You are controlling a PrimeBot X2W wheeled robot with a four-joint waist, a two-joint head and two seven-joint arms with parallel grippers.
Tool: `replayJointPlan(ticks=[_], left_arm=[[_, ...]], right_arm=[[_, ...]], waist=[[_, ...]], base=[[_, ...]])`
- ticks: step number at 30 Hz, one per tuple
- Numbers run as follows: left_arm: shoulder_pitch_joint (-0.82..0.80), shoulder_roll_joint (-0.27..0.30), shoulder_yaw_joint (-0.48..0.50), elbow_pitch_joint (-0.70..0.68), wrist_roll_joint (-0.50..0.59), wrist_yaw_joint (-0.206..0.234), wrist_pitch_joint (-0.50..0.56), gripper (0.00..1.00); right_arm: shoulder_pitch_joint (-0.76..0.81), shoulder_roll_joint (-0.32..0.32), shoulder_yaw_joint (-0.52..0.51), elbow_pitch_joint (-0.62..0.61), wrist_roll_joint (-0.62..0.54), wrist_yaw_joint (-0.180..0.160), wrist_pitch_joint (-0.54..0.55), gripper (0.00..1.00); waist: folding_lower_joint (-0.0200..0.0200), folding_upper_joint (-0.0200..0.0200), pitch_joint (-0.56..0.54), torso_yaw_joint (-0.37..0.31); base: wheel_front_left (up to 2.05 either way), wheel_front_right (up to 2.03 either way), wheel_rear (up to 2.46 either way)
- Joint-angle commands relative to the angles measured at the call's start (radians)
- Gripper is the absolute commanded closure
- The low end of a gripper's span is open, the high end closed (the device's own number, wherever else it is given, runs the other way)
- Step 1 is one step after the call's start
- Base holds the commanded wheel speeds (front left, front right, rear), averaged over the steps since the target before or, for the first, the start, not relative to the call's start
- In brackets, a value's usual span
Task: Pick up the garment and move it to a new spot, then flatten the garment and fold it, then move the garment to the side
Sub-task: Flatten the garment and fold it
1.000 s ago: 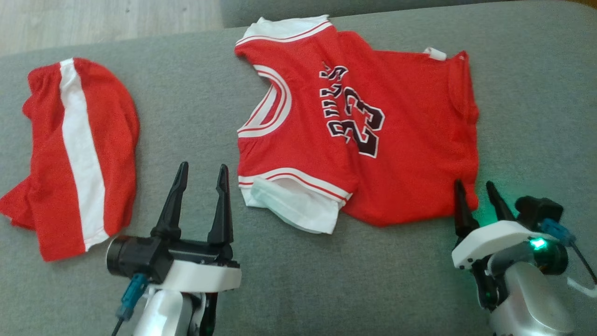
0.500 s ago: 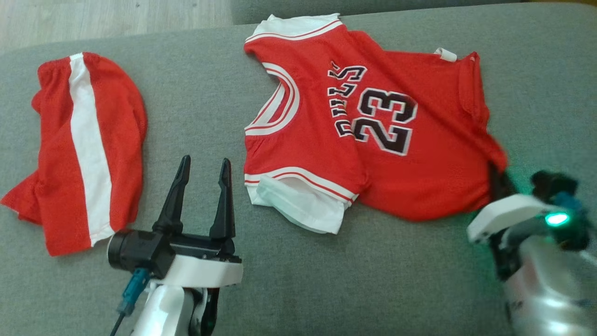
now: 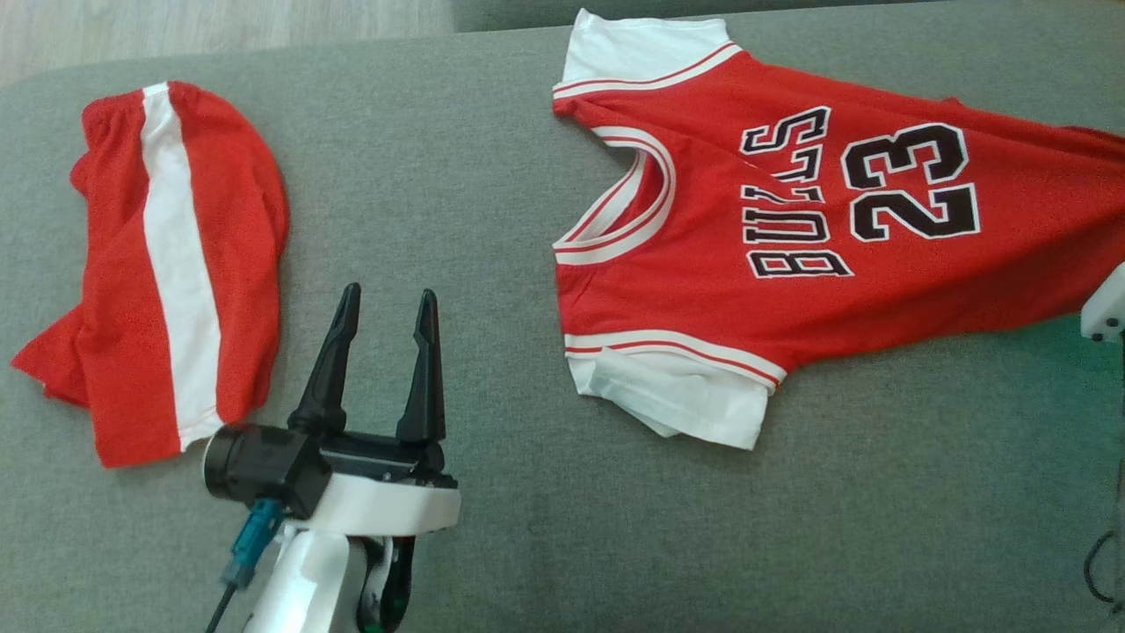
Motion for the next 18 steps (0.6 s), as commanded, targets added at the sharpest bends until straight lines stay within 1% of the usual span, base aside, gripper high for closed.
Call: replayJointPlan(ticks=[1,4,6,9,10,14,18], left_arm=[[-0.033,0.003,0.029,-0.035,-0.007,0.009,-0.005,0.00],[-0.031,0.003,0.030,-0.032,-0.009,0.012,-0.005,0.00],[-0.026,0.003,0.035,-0.030,-0.009,0.014,-0.005,0.00],[-0.017,0.003,0.043,-0.031,-0.007,0.015,-0.005,0.00],[-0.017,0.003,0.043,-0.031,-0.007,0.015,-0.005,0.00],[-0.002,0.003,0.053,-0.036,-0.004,0.014,-0.005,0.00],[0.015,0.003,0.056,-0.038,-0.003,0.015,-0.005,0.00]], right_arm=[[-0.037,-0.015,0.004,-0.020,-0.026,-0.001,-0.007,0.00],[-0.039,0.010,-0.007,-0.024,-0.049,-0.001,-0.031,0.00],[-0.029,0.041,-0.003,-0.035,-0.048,-0.001,-0.060,0.00],[-0.002,0.098,0.043,-0.067,-0.013,-0.001,-0.105,0.00],[-0.002,0.098,0.043,-0.067,-0.013,-0.001,-0.105,0.00],[0.075,0.152,0.154,-0.154,0.076,-0.001,-0.138,0.00],[0.196,0.176,0.300,-0.287,0.184,-0.001,-0.147,0.00]], waist=[[-0.0001,0.0000,0.001,0.005],[-0.0001,0.0000,-0.006,0.006],[-0.0001,0.0000,-0.017,0.002],[-0.0001,0.0000,-0.035,-0.007],[-0.0001,0.0000,-0.035,-0.007],[-0.0001,0.0000,-0.063,-0.023],[-0.0001,0.0000,-0.090,-0.038]], base=[[0.00,0.00,0.00],[0.00,0.00,0.00],[0.00,0.00,0.00],[0.00,0.00,0.00],[0.00,0.00,0.00],[0.00,0.00,0.00],[0.00,0.00,0.00]])
